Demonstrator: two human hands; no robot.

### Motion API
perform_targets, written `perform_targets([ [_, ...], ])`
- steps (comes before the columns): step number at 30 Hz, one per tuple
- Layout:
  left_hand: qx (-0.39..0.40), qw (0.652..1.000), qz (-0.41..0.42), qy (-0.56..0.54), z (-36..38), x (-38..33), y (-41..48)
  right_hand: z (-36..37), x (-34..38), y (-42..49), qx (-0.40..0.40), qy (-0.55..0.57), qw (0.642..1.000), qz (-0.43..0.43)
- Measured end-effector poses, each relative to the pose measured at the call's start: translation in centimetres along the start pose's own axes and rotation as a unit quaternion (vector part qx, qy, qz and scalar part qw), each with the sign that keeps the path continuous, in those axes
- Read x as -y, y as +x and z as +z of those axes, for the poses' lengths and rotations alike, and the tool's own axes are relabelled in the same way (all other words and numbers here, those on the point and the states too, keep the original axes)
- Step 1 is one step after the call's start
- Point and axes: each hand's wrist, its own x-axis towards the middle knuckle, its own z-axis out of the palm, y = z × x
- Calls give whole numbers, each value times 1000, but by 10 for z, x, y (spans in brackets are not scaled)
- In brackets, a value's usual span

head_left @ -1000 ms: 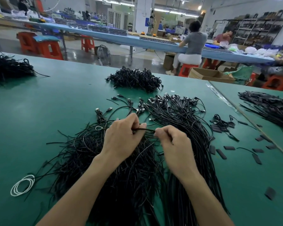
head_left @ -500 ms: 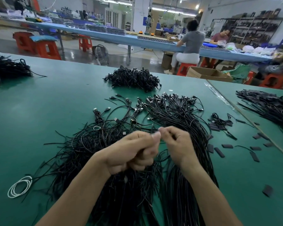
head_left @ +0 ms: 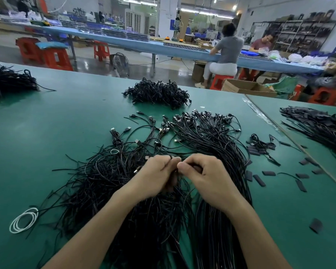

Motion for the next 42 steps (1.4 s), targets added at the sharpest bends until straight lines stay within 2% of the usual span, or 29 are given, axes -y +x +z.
perform_targets([
  [4, 115, 978, -75, -157, 0, -9, -11, -7, 2, 9, -50, 81, 995, -7],
  [6, 155, 958, -79, -229, -5, -14, -14, -3, 2, 9, -59, 139, 989, 5],
  [9, 125, 905, -48, -404, -13, -21, -8, 10, 1, 5, -9, 144, 988, 50],
  [11, 66, 856, -31, -512, -15, -25, -2, 18, -1, 1, 34, 71, 996, 48],
  [12, 25, 844, -25, -535, -14, -25, 1, 21, 1, -2, 56, 35, 997, 37],
  [14, -50, 857, -3, -514, -9, -22, 6, 23, 6, -5, 93, -10, 995, 23],
  [15, -83, 887, 11, -453, -7, -19, 8, 22, 7, -6, 101, -20, 994, 19],
  [17, -128, 964, 37, -232, -2, -13, 7, 18, 10, -6, 96, -36, 995, 10],
  [19, -95, 994, 37, -42, 1, -10, 2, 11, 10, -3, 64, -58, 996, -4],
  [20, -58, 998, 20, -7, 1, -9, 0, 6, 10, -2, 43, -62, 997, -8],
  [22, 19, 998, -34, -51, 2, -11, -6, -3, 9, 1, -2, -44, 999, -9],
  [25, 93, 981, -98, -140, -4, -14, -15, -10, 7, 7, -52, 36, 998, -14],
  [28, 136, 936, -87, -314, -13, -17, -15, -1, 6, 11, -64, 105, 992, 1],
  [30, 126, 886, -58, -443, -14, -23, -11, 12, 6, 9, -37, 92, 995, 15],
  [33, 24, 848, -11, -529, -11, -29, -3, 28, 5, 2, 23, 17, 999, 17],
  [35, -38, 865, 27, -500, -8, -26, 2, 32, 6, -1, 71, -33, 997, 21],
  [36, -65, 892, 43, -444, -6, -23, 4, 32, 5, -3, 93, -63, 993, 24],
  [38, -127, 958, 65, -250, -4, -15, 6, 30, 4, -6, 119, -116, 986, 26],
  [39, -146, 976, 72, -146, -5, -11, 6, 28, 4, -8, 124, -118, 985, 25],
  [40, -144, 985, 74, -67, -5, -8, 6, 25, 5, -9, 126, -110, 986, 22],
  [42, -82, 994, 53, 42, -4, -3, 3, 18, 7, -10, 115, -107, 988, 5],
])
